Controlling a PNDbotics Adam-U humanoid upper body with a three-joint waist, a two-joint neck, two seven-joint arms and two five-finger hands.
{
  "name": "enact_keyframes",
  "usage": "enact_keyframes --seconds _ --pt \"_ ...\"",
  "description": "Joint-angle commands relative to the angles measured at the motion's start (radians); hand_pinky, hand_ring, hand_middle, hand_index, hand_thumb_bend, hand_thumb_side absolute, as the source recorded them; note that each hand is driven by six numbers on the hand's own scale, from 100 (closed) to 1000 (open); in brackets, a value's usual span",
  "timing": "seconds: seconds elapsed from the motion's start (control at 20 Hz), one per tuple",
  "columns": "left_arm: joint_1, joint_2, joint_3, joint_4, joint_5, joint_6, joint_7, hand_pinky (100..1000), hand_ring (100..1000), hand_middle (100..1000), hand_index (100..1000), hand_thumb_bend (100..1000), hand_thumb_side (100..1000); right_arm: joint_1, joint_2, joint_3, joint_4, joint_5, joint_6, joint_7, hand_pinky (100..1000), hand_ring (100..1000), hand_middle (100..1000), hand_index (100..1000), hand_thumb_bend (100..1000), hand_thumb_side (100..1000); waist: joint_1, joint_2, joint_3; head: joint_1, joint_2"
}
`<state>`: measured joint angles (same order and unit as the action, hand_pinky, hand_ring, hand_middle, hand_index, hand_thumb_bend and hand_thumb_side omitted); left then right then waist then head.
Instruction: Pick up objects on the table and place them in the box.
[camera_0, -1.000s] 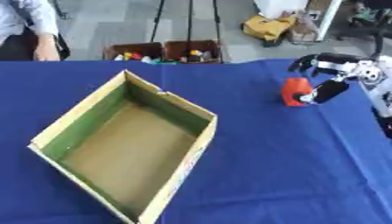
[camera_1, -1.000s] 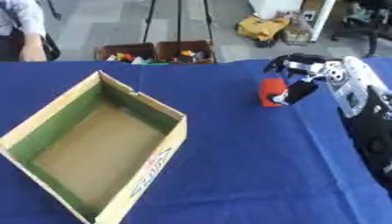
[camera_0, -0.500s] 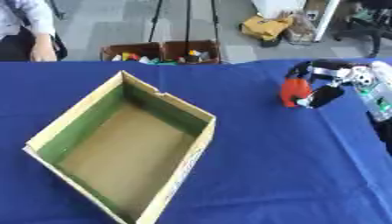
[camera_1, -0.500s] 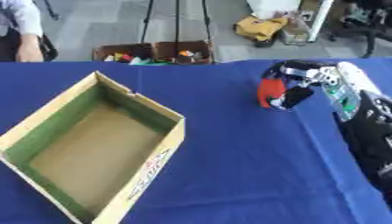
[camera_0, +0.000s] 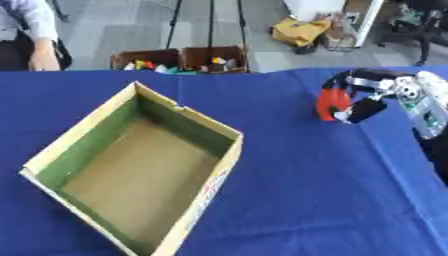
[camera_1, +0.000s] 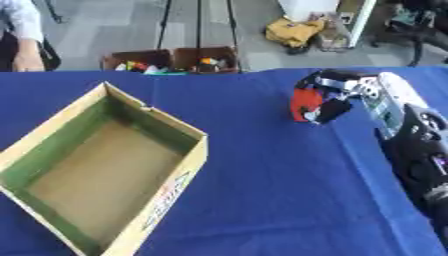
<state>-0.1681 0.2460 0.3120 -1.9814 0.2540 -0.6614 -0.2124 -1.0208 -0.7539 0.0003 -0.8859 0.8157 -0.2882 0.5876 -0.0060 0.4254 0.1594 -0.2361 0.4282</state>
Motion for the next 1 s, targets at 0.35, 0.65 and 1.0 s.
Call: enact_keyframes --seconds 0.35,0.65,1.0 --pt "-0.009 0.009 0.003 -0.019 -0.008 0.002 0.002 570 683 755 901 100 766 -0.011 -0.034 0.000 0.014 0.013 0.000 0.033 693 778 803 835 100 355 -0.005 0.002 0.007 -0.015 -0.019" --pt "-0.008 0.007 0.004 -0.019 -0.014 0.010 0.004 569 680 750 898 100 755 -0.018 -0.036 -0.011 -0.002 0.021 0.010 -0.003 599 652 557 623 100 345 -0.006 -0.002 0.004 -0.012 -0.011" --pt "-0.007 0.010 0.006 -0.019 -0.014 0.019 0.008 567 676 747 894 100 747 -0.026 -0.043 -0.032 -0.047 0.007 0.042 -0.115 451 483 430 444 118 295 -0.008 -0.010 -0.005 -0.008 -0.010"
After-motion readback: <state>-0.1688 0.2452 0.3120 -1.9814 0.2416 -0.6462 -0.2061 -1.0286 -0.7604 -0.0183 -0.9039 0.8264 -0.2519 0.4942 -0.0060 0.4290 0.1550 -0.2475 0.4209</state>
